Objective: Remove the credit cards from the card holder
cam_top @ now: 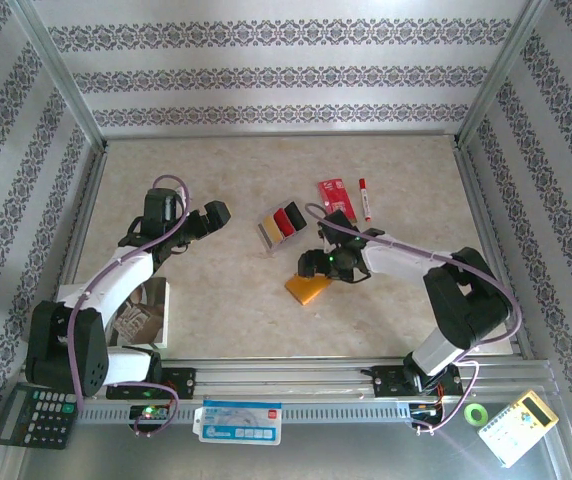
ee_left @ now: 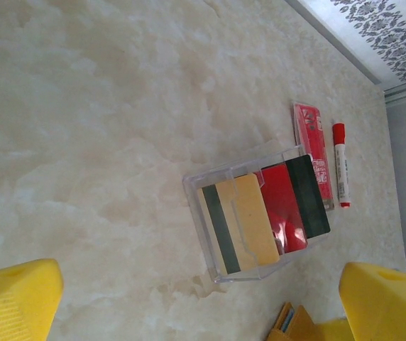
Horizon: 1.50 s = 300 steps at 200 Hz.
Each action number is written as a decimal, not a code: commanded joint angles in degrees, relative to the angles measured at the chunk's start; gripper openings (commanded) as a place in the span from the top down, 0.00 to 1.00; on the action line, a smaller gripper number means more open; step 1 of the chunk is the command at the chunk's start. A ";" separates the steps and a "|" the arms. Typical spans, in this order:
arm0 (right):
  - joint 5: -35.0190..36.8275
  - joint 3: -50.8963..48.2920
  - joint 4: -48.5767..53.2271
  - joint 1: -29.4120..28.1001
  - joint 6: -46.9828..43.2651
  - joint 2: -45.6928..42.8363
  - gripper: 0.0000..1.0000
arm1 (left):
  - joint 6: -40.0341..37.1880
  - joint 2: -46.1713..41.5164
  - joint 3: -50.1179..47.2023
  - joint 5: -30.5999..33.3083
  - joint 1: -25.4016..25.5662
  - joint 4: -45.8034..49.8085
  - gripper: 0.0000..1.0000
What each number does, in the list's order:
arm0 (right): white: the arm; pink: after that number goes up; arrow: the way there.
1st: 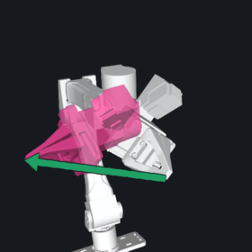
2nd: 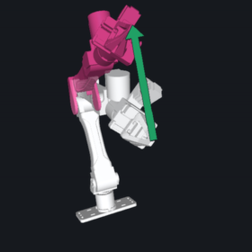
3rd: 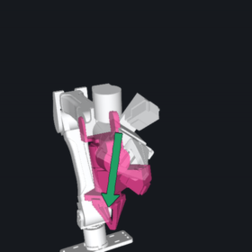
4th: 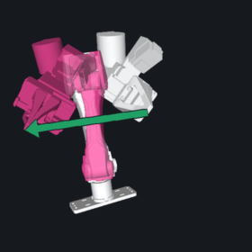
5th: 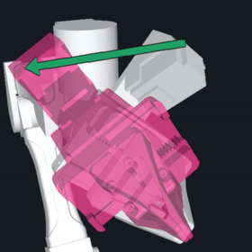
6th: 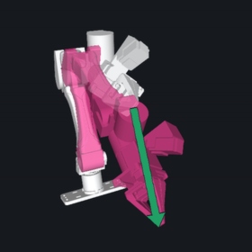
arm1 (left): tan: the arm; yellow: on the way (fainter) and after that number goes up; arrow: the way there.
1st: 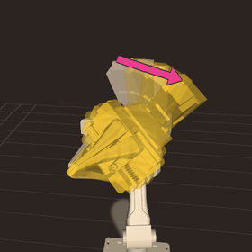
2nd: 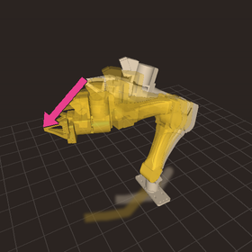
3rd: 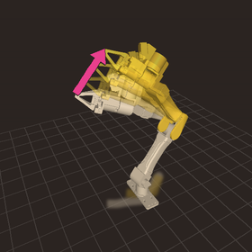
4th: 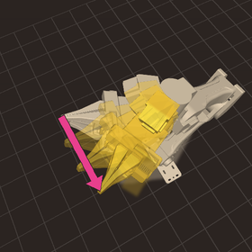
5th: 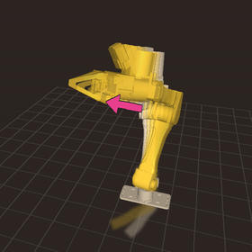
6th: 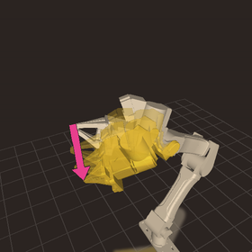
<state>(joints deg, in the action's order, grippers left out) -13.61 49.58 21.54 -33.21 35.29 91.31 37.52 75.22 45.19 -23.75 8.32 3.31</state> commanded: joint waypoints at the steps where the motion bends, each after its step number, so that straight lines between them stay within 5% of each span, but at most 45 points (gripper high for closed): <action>1: -7.76 -3.50 -1.04 -2.66 5.45 -3.24 0.19 | -1.67 0.42 2.18 -0.14 1.17 2.59 0.00; 29: -10.53 -3.63 -3.59 -5.98 7.78 -5.08 0.20 | -1.16 0.79 2.45 0.33 1.48 4.14 0.00; 77: 5.40 1.23 6.21 -4.11 -3.41 -7.32 0.20 | 1.54 -0.15 0.84 0.65 3.08 5.37 0.00; 138: -2.62 7.39 3.01 -1.86 -4.88 2.85 0.19 | 8.67 -3.31 -3.38 1.33 7.84 8.57 0.01; 189: -2.65 8.26 4.66 -3.27 -4.55 6.48 0.20 | 12.97 -7.59 -7.01 3.10 12.98 10.73 0.00; 264: -15.74 2.13 -1.58 -8.63 7.09 0.01 0.26 | 21.62 -7.98 -10.98 3.47 19.47 7.54 0.00; 300: -9.08 1.05 -0.12 -6.01 5.76 -2.19 0.29 | 26.84 -8.28 -12.74 4.77 23.86 5.62 0.01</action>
<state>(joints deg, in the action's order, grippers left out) -25.06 51.92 22.00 -41.19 40.14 91.50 58.67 68.12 33.23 -20.40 29.34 11.53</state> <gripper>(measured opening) 0.717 0.997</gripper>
